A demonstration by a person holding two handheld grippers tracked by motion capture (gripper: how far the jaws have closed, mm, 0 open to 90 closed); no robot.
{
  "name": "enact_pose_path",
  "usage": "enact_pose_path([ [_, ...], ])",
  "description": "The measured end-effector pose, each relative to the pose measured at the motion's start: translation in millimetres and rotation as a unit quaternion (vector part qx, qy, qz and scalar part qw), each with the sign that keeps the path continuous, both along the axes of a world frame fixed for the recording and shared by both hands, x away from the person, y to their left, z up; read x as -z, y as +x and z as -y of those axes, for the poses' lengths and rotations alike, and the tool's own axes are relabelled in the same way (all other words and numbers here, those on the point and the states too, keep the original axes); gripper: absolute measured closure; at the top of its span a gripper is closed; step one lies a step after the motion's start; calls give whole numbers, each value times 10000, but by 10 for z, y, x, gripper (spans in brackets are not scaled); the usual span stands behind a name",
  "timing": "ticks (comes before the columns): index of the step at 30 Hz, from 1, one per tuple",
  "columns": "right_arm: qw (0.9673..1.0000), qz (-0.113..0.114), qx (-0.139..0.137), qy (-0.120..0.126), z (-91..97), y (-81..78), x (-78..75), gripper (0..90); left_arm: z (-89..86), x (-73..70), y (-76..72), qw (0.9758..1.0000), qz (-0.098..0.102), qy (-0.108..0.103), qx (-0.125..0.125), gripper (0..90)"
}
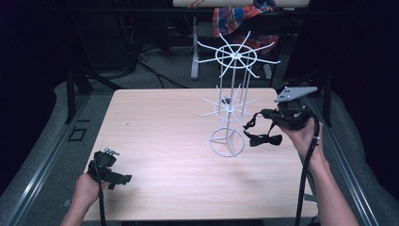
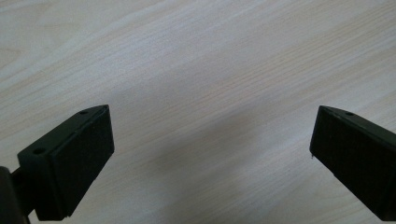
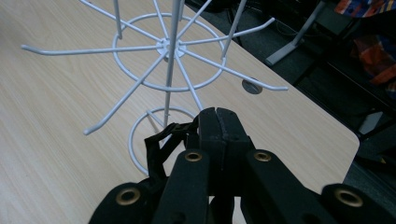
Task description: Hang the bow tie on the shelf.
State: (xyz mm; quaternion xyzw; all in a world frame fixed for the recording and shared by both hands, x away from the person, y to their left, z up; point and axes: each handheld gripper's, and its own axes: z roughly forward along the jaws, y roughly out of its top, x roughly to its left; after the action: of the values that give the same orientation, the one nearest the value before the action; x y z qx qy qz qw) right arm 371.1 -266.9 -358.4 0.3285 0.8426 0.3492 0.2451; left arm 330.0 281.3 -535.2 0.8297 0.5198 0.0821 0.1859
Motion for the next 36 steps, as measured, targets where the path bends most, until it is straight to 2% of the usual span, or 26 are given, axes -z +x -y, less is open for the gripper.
enact_pose_path([
  [8,10000,12,-16,81,76,93,58,900,0,3,5,10000,-15,6,35,0],
  [17,9997,-138,-25,213,120,236,146,900,-6,6,2,10000,-24,1,15,0],
  [18,9994,-139,-13,314,124,244,163,900,-6,7,4,10000,-26,2,19,0],
  [25,9989,-206,-5,418,171,281,208,900,-1,7,3,10000,-29,5,37,0],
  [36,9984,-286,-79,486,192,339,288,900,-11,26,16,10000,-58,2,-23,0],
])
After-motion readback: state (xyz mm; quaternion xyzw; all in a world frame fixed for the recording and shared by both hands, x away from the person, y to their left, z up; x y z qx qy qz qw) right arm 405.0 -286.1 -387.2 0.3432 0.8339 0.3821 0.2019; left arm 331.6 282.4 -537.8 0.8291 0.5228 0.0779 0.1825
